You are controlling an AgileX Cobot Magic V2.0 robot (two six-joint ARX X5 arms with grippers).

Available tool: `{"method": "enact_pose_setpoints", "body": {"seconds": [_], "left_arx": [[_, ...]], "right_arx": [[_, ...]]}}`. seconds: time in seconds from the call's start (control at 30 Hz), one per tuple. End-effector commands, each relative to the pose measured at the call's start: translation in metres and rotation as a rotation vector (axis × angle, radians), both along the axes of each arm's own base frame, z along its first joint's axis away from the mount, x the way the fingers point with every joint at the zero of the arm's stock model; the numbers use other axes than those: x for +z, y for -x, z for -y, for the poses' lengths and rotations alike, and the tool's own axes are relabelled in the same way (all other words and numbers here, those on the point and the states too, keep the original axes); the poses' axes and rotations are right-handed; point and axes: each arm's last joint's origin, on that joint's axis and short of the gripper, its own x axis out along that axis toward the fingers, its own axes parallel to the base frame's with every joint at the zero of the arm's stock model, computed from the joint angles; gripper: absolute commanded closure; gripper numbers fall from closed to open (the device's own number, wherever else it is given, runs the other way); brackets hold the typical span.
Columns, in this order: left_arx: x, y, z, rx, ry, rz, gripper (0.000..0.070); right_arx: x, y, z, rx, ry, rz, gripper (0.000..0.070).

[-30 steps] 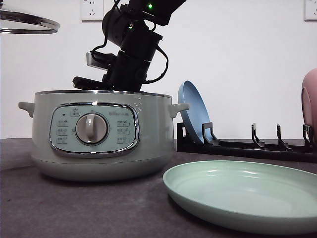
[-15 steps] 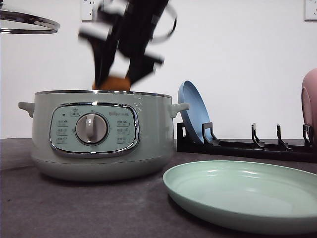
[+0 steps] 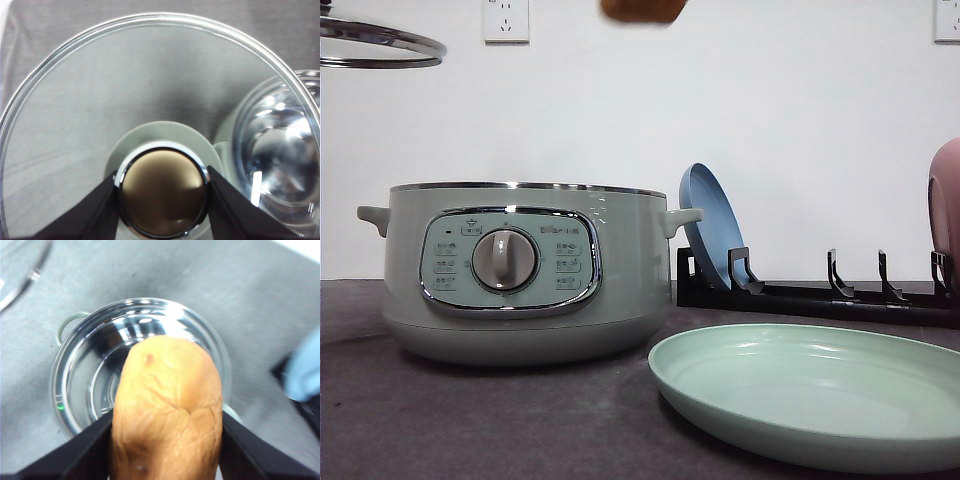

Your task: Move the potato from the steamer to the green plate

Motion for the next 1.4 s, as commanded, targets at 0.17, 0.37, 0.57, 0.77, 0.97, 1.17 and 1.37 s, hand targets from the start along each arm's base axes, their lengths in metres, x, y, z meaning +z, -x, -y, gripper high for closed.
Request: {"method": "enact_pose_setpoints", "body": {"seconds": [0.17,0.37,0.57,0.77,0.97,1.17,1.37], "left_arx": [[0.013,0.004,0.009,-0.052,0.023,0.079,0.0700],[0.013,0.005,0.018,-0.088,0.025,0.078,0.0700],[0.013,0.006,0.026,-0.124,0.028,0.077,0.0700],[0.013,0.007,0.031,-0.165,0.048,0.073,0.0700],[0.013,0.008,0.035,-0.188,0.058,0.071,0.0700],[0.013,0.008,0.038,-0.201,0.058,0.071,0.0700],[0.013,0.009,0.043,-0.224,0.061,0.069,0.0700]], "right_arx": [[-0.020,0.025,0.038,-0.047,0.027,-0.024,0.0452],[-0.065,0.058,0.064,-0.109,-0.031,-0.039,0.0452],[-0.112,0.078,0.076,-0.205,-0.075,-0.081,0.0452],[-0.160,0.084,0.073,-0.279,-0.077,-0.139,0.0452],[-0.202,0.089,0.067,-0.370,-0.114,-0.174,0.0452],[-0.236,0.091,0.065,-0.415,-0.081,-0.203,0.0452],[-0.262,0.086,0.060,-0.426,0.000,-0.269,0.0435]]}}
